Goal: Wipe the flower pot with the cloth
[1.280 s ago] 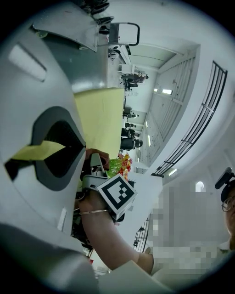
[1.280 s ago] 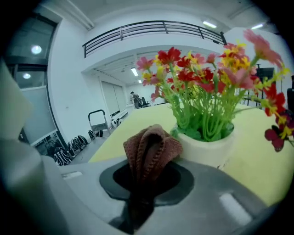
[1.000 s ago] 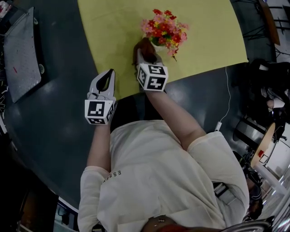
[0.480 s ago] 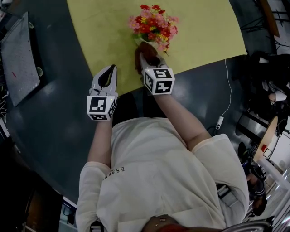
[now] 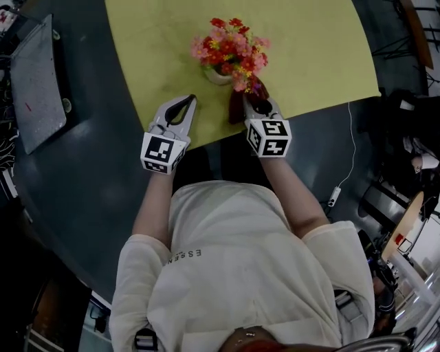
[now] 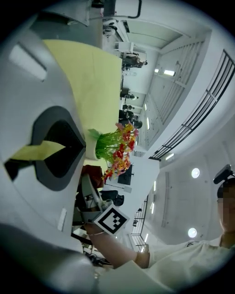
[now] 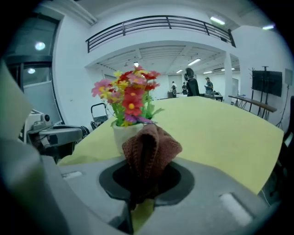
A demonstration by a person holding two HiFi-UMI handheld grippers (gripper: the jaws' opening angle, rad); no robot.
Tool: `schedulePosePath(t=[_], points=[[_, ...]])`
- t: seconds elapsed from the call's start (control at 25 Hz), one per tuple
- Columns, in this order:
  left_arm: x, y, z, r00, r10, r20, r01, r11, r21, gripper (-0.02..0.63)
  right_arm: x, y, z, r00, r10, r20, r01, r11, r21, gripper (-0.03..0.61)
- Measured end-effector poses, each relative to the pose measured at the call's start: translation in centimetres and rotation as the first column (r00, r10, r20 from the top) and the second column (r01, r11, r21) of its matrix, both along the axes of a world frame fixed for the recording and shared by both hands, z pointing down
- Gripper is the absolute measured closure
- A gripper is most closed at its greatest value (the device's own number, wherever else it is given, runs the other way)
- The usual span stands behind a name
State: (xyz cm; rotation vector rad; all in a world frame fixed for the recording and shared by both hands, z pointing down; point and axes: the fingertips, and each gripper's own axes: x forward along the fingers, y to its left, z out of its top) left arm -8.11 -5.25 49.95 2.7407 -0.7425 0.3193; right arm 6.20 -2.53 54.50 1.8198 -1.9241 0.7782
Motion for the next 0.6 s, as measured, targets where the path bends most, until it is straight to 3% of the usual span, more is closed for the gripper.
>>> schedulePosePath(t=[0.12,0.2,0.24,0.32,0.36,0.6], points=[[1.4,-1.5,0.8,0.999,0.023,0.033,-0.022,1.0,-0.014,0.579,3.4,0.0,0.0,0.999,0.024,-0.034,-0.024,1.0,-0.02,0.523],[2.5,-2.4,1.2,0.999,0.045,0.019,-0.044,0.998,-0.034,0.49,5.7,0.0,0.0,0.998,0.046,-0.048,-0.048,0.998,-0.039,0.523],[3.1,-2.7,1.3,0.998,0.065,0.002,-0.065,0.997,-0.039,0.413,6.7,-0.1,0.0,0.997,0.056,-0.054,-0.059,0.997,-0.05,0.523],[4.6,-3.0,1.3,0.992,0.118,-0.034,-0.12,0.992,-0.039,0.165,8.6,-0.1,-0.1,0.996,0.064,-0.07,-0.069,0.995,-0.07,0.522],[5.2,-3.1,1.3,0.988,0.147,-0.044,-0.148,0.988,-0.033,0.098,9.3,-0.2,0.0,0.995,0.061,-0.076,-0.067,0.995,-0.079,0.523],[8.0,-3.9,1.9,0.965,0.259,-0.04,-0.259,0.966,0.02,0.05,11.1,-1.1,0.4,0.996,0.032,-0.086,-0.04,0.994,-0.099,0.522]])
